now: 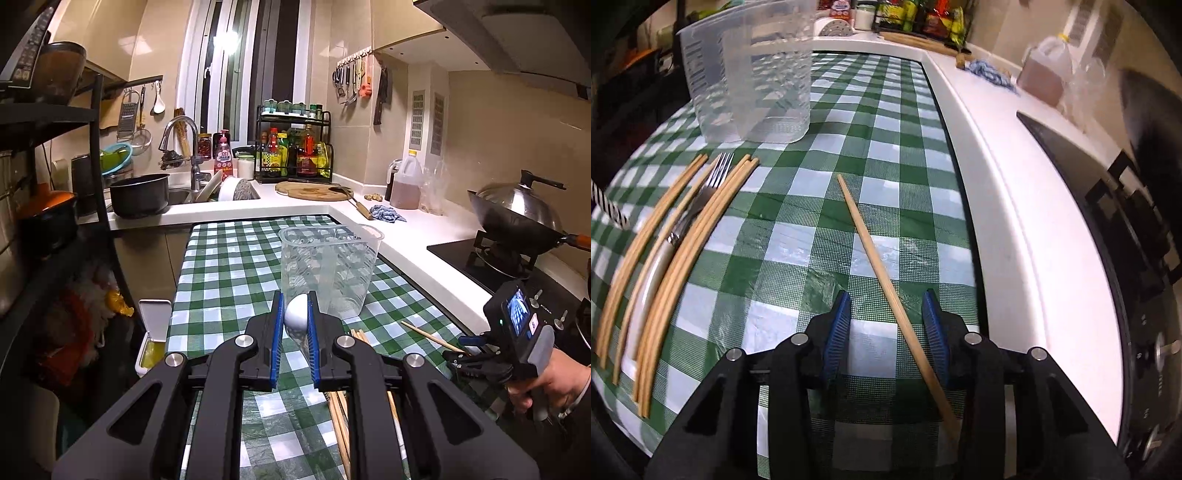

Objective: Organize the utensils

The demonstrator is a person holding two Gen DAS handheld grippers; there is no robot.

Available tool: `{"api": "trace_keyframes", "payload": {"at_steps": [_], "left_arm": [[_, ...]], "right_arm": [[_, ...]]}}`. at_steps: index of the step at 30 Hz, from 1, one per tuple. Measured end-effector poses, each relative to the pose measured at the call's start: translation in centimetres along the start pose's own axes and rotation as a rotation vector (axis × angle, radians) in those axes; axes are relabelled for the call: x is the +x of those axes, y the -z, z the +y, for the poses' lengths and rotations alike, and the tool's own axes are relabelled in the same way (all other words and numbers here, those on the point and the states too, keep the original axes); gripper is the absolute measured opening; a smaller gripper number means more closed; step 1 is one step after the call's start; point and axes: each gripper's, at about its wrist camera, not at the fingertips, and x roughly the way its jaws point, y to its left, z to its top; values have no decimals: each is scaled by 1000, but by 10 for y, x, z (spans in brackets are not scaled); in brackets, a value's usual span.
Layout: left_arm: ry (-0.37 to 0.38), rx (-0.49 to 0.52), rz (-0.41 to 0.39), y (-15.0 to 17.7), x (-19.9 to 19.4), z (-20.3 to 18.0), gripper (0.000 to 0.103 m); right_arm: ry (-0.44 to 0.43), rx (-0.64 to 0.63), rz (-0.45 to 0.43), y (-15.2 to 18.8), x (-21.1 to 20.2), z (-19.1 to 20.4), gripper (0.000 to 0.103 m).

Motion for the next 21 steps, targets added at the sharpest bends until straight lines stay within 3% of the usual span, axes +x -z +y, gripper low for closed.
{"api": "trace_keyframes", "payload": {"at_steps": [5, 12, 16, 21], "left_arm": [[1, -7, -4, 0, 0, -1, 12], [8, -6, -8, -1, -2, -1, 12], [8, -5, -9, -1, -1, 1, 12], [10, -11, -13, -2, -5, 4, 12]], "right_arm": [[-152, 195, 38, 3, 3, -18, 41], [-299, 204, 51, 6, -4, 13, 41], [-264, 154, -37, 21, -37, 27, 40], [-181, 133, -64, 65, -55, 22, 41]]}}
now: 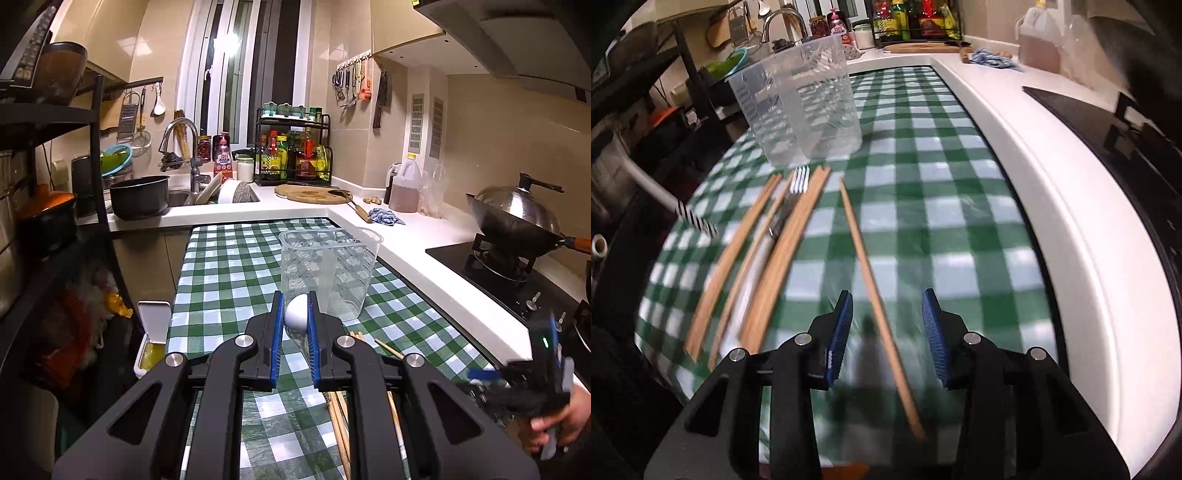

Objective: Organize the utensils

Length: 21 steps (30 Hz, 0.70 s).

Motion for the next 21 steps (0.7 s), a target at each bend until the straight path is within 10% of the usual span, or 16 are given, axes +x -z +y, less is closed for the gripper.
{"api": "trace_keyframes", "payload": {"at_steps": [21], "left_arm": [[3, 8, -18, -2, -6, -1, 12]], "right_arm": [[72, -74, -113, 56, -22, 7, 6]]}}
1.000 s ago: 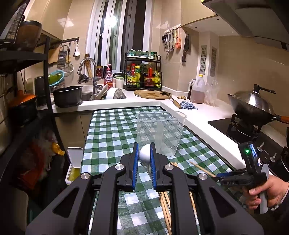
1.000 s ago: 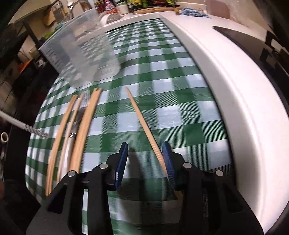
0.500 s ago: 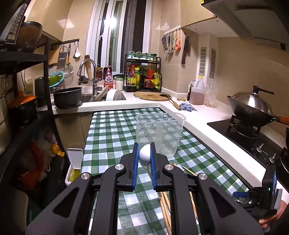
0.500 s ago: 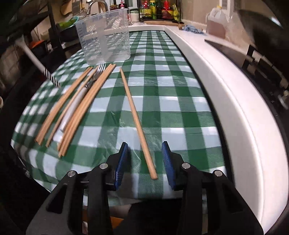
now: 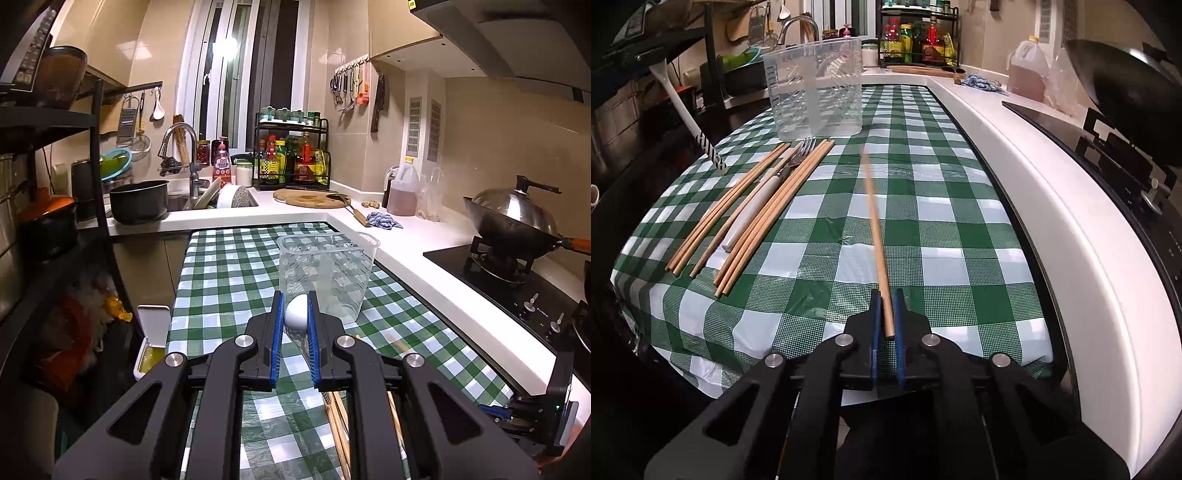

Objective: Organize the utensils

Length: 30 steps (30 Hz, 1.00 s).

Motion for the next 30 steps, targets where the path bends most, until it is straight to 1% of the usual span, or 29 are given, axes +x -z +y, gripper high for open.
{"api": "trace_keyframes", "payload": {"at_steps": [3, 6, 8, 9, 12, 16, 19, 22, 26, 30], "left_arm": [[-1, -6, -5, 0, 0, 2, 12], [-3, -14, -6, -1, 0, 3, 12], [-3, -17, -14, -2, -2, 3, 12], [-4, -18, -18, -2, -3, 3, 12], [-2, -19, -33, -3, -5, 3, 12], [-4, -18, -43, -5, -6, 4, 12], [-8, -21, -47, -6, -6, 5, 12], [-11, -33, -46, -6, -5, 8, 12], [-8, -38, -47, -6, -5, 9, 12], [-5, -37, -47, -6, -5, 9, 12]], "right_arm": [[-1, 17, -40, -8, -14, -1, 6], [-3, 6, -75, -18, -31, 2, 6], [-2, -4, -116, -28, -48, 5, 6], [1, -11, -146, -36, -59, 7, 6], [5, -21, -202, -55, -80, 8, 6], [2, -33, -275, -89, -104, 9, 6], [-34, -31, -263, -114, -113, 8, 6], [-18, -30, -281, -129, -122, 9, 6], [-13, -39, -293, -140, -123, 12, 6], [-7, -42, -293, -145, -113, 14, 6]]}}
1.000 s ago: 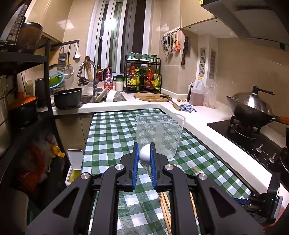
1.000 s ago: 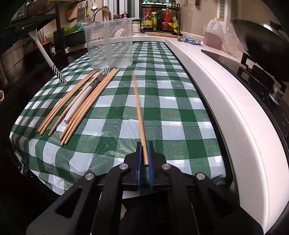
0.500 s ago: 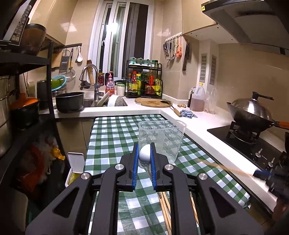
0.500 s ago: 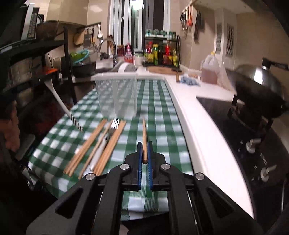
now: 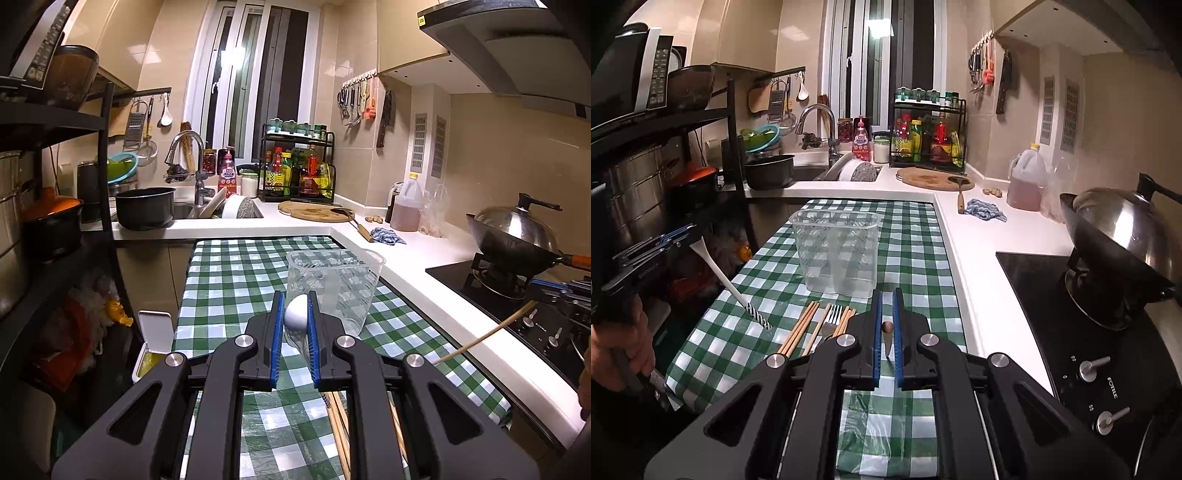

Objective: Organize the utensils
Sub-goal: 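Carry the chopstick over the clear container with the right tool while the left tool carries the spoon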

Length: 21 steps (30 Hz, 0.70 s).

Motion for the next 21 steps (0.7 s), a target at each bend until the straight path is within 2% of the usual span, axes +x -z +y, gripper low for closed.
{"api": "trace_keyframes", "payload": {"at_steps": [7, 10, 13, 18, 21], "left_arm": [[3, -2, -2, 0, 0, 0, 12], [8, -4, -2, -1, -1, -1, 12], [8, 0, -2, 0, -1, 0, 12], [7, -2, -2, 0, -1, 0, 12], [9, -5, 1, 2, 0, 1, 12]], "right_arm": [[-2, -13, -46, -37, 0, 5, 6], [-24, -17, -16, -54, 11, 7, 6], [-35, 9, 43, -56, 32, 4, 6], [-27, 30, 27, -51, 36, 4, 6], [-25, 19, 50, -38, 43, 7, 6]]}}
